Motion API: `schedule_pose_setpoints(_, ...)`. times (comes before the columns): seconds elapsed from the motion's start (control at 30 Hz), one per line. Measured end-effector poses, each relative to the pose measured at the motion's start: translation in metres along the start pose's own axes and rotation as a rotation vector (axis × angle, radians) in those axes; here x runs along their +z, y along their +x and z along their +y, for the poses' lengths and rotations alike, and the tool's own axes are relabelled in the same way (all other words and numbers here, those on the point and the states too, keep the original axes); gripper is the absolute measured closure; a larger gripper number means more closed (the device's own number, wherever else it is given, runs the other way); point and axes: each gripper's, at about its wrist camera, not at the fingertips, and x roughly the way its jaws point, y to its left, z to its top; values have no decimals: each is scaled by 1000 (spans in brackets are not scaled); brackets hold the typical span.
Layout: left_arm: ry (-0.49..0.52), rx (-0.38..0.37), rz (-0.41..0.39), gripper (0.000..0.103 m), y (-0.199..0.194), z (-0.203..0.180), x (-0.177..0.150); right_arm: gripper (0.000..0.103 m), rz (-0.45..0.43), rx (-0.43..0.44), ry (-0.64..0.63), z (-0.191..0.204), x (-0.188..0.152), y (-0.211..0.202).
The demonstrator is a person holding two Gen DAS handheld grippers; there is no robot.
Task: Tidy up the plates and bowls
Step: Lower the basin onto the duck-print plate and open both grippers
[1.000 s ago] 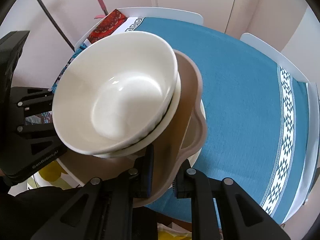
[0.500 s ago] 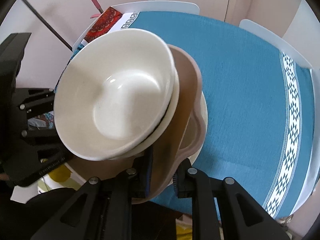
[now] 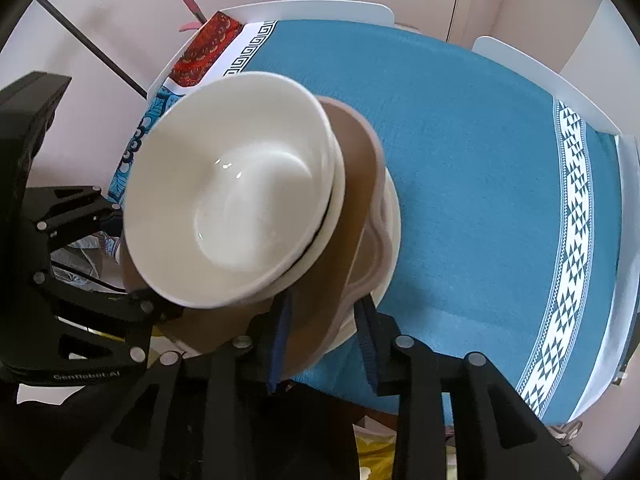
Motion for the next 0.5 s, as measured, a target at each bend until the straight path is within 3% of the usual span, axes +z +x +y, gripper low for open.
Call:
schedule_pose_setpoints(0.27, -35, 8, -31, 43, -26, 0, -14, 73, -42, 1, 32, -3, -9, -20)
schedule_pose_setpoints(0.5, -90, -10, -113, 43, -65, -3, -37, 73, -160, 9, 51, 0, -29, -62)
